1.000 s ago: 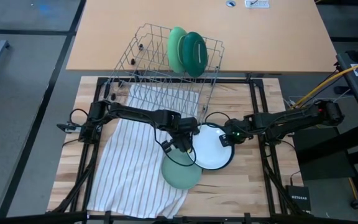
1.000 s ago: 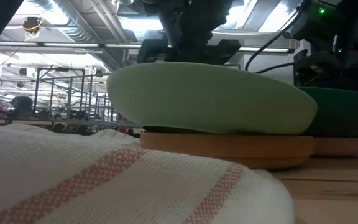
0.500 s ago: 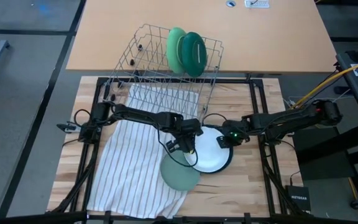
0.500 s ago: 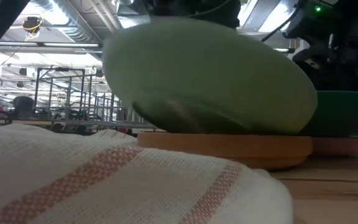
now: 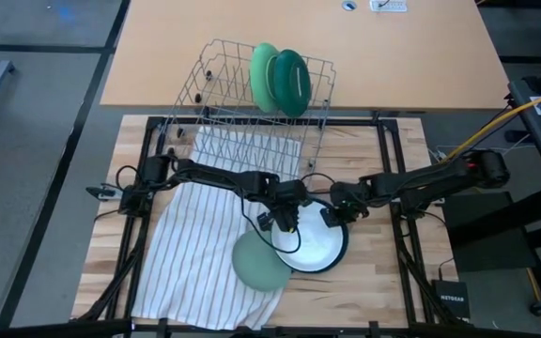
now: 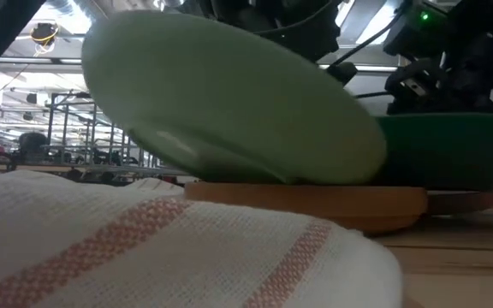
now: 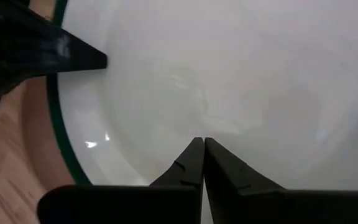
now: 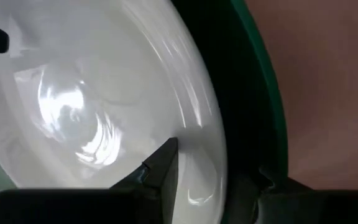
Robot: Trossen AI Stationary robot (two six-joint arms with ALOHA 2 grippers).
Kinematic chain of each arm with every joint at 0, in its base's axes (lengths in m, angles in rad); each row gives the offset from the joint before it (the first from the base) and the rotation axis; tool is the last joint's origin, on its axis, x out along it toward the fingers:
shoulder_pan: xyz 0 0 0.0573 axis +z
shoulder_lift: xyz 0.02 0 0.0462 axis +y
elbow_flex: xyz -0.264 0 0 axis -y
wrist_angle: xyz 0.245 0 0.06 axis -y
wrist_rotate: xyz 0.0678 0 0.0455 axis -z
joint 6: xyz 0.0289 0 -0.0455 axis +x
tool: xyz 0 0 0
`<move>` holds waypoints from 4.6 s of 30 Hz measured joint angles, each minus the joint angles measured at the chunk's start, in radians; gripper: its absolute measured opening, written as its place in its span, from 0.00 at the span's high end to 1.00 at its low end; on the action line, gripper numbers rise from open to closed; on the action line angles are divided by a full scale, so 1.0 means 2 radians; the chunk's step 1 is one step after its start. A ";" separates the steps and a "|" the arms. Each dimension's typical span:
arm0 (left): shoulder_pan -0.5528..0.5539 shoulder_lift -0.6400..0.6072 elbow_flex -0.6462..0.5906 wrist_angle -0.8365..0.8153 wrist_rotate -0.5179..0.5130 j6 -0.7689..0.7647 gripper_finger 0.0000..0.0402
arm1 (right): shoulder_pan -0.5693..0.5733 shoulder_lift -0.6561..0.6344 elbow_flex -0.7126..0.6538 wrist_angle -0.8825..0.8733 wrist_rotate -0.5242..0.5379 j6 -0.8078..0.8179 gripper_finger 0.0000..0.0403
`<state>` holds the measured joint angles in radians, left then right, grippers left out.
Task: Sort dishes
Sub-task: Put the white plate into the dishwasher rack
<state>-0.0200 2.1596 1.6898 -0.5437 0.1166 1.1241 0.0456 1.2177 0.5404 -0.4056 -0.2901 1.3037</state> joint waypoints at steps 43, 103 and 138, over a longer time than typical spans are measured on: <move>-0.002 -0.036 -0.001 0.026 0.001 -0.175 1.00 | 0.000 -0.009 0.001 0.062 -0.119 0.002 0.96; -0.219 -0.095 0.000 -0.075 -0.173 -0.358 0.57 | 0.000 -0.036 0.001 0.098 -0.274 0.005 0.96; -0.236 -0.070 0.001 -0.032 -0.292 -0.298 0.99 | 0.000 -0.035 0.002 0.102 -0.287 0.027 0.79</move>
<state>-0.4911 2.0193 1.6909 -0.6068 -0.4679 0.5283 0.0456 1.1469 0.5438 -0.2017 -0.8641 1.3575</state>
